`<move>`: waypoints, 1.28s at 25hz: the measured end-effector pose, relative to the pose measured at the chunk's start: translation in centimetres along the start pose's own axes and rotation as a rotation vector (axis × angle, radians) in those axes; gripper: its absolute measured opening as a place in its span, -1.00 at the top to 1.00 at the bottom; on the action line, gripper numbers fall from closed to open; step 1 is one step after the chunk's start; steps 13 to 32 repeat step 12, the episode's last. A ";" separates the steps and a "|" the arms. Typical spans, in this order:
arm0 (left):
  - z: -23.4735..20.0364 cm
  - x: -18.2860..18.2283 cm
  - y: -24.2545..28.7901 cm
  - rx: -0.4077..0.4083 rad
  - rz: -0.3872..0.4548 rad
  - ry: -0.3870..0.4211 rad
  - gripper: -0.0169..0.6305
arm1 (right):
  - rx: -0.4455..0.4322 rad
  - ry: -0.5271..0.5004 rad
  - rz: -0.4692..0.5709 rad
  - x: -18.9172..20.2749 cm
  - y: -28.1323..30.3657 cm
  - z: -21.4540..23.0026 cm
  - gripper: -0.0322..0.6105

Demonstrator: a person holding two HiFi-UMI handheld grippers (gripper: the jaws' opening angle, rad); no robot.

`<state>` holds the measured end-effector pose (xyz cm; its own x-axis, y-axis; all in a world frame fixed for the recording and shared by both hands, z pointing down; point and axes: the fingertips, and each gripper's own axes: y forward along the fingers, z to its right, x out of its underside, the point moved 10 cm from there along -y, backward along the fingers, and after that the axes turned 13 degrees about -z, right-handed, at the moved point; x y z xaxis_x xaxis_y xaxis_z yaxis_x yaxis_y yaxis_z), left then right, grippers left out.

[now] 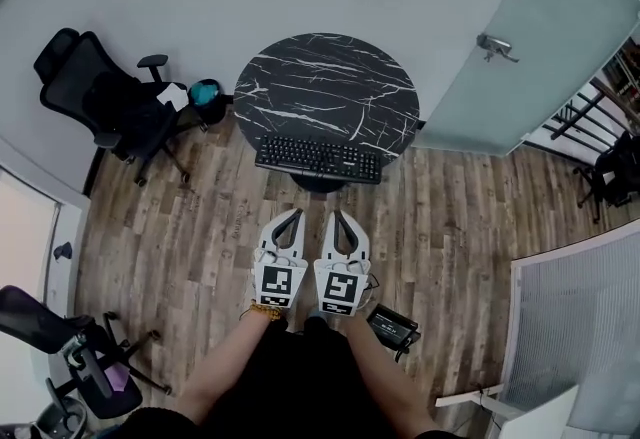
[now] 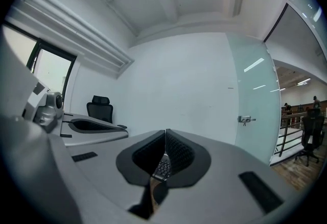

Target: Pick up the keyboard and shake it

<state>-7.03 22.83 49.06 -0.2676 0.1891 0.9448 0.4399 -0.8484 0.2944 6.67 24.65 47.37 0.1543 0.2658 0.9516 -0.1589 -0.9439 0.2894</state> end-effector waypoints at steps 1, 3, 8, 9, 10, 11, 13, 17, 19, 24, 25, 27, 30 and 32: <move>-0.1 -0.1 0.0 0.013 0.007 0.006 0.91 | 0.012 -0.002 -0.003 -0.2 0.0 -0.2 0.80; -0.7 -0.4 -0.3 0.033 0.020 0.008 0.91 | 0.025 -0.009 -0.009 -0.7 0.1 -1.0 0.80; -2.7 -0.3 -1.2 0.066 0.040 0.012 0.91 | 0.027 -0.040 -0.027 -0.8 0.4 -3.8 0.80; -3.3 -0.2 -1.4 0.061 0.042 0.007 0.91 | 0.023 -0.049 -0.027 -1.0 0.5 -4.4 0.80; -4.0 -0.1 -1.7 0.053 0.044 0.001 0.91 | 0.018 -0.055 -0.026 -1.1 0.6 -4.9 0.80; -4.6 0.0 -2.0 0.044 0.044 -0.006 0.91 | 0.012 -0.059 -0.027 -1.3 0.8 -5.5 0.80; -5.2 0.2 -2.3 0.034 0.044 -0.013 0.91 | 0.006 -0.061 -0.027 -1.5 0.9 -6.0 0.80; -5.2 0.2 -2.3 0.034 0.044 -0.013 0.91 | 0.006 -0.061 -0.027 -1.5 0.9 -6.0 0.80; -5.2 0.2 -2.3 0.034 0.044 -0.013 0.91 | 0.006 -0.061 -0.027 -1.5 0.9 -6.0 0.80; -5.2 0.2 -2.3 0.034 0.044 -0.013 0.91 | 0.006 -0.061 -0.027 -1.5 0.9 -6.0 0.80; -5.2 0.2 -2.3 0.034 0.044 -0.013 0.91 | 0.006 -0.061 -0.027 -1.5 0.9 -6.0 0.80; -5.2 0.2 -2.3 0.034 0.044 -0.013 0.91 | 0.006 -0.061 -0.027 -1.5 0.9 -6.0 0.80; -5.2 0.2 -2.3 0.034 0.044 -0.013 0.91 | 0.006 -0.061 -0.027 -1.5 0.9 -6.0 0.80; -5.2 0.2 -2.3 0.034 0.044 -0.013 0.91 | 0.006 -0.061 -0.027 -1.5 0.9 -6.0 0.80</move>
